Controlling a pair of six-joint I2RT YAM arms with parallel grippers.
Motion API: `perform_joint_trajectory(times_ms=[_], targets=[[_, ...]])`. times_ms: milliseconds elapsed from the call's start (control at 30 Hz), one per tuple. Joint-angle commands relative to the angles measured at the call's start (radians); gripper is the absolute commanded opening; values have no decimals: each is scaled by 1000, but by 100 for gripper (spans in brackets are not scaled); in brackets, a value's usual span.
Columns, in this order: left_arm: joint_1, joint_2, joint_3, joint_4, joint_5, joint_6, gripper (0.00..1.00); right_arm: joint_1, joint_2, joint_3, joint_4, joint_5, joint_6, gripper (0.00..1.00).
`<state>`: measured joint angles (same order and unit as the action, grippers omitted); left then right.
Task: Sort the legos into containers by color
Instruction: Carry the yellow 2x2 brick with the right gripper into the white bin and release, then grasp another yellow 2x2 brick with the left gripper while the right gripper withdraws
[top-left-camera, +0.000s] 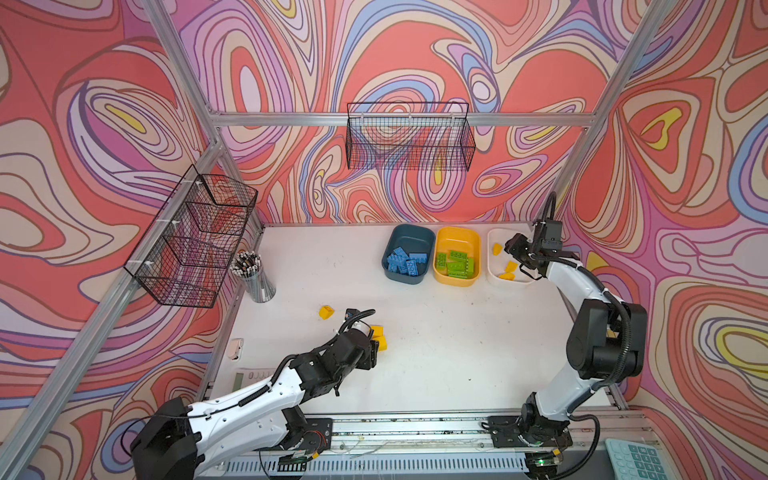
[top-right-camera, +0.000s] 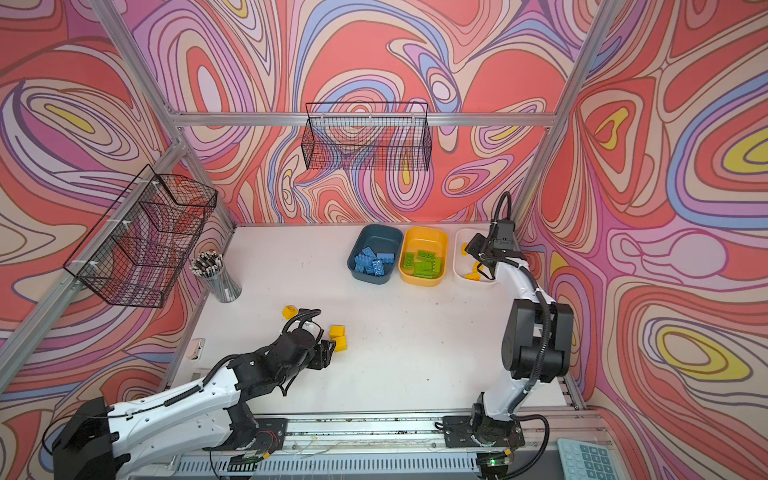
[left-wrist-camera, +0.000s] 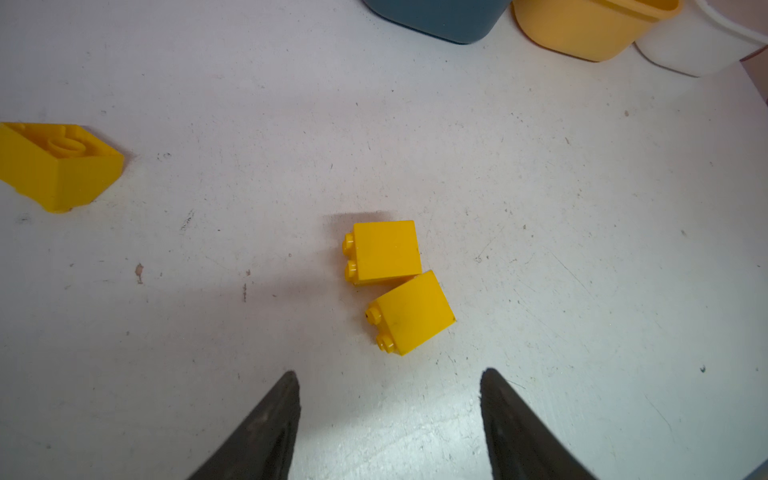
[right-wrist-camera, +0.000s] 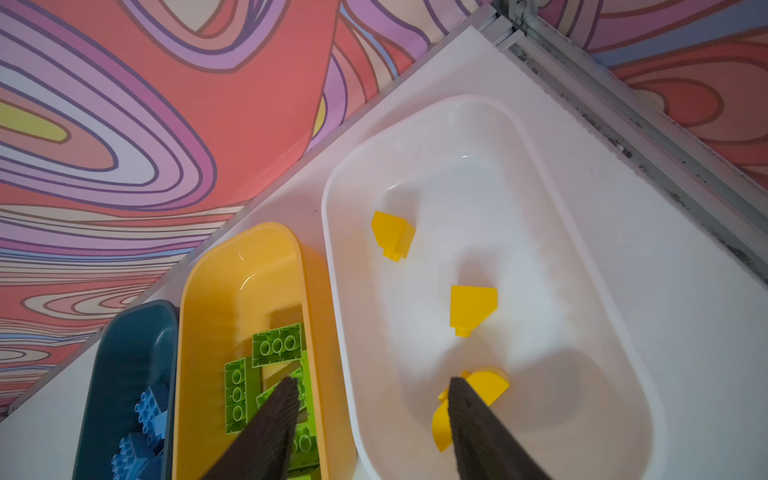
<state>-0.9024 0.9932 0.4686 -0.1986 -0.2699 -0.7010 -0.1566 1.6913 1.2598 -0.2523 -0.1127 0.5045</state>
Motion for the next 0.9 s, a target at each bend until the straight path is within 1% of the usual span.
perform_joint_trajectory(times_ms=[0,67,167,233,267,367,533,733,867], targets=[[0,74,83,-47,5,-55,68,2,-88,-75,79,-61,43,61],[-1,123,100,-33,18,-68,68,10,-128,-128,111,-85,64,61],[-11,186,124,-23,22,-95,69,37,-190,-193,141,-78,73,61],[-26,236,158,-57,-23,-132,70,57,-225,-223,153,-71,76,62],[-32,272,185,-114,-48,-155,71,66,-243,-237,158,-70,77,61],[-44,355,232,-167,-67,-193,72,91,-276,-253,162,-71,77,61],[-55,441,260,-154,-63,-223,72,112,-302,-259,166,-65,60,61],[-55,516,279,-116,-44,-235,68,123,-300,-280,185,-67,53,61],[-55,556,289,-111,-45,-230,62,140,-304,-282,189,-61,49,61]])
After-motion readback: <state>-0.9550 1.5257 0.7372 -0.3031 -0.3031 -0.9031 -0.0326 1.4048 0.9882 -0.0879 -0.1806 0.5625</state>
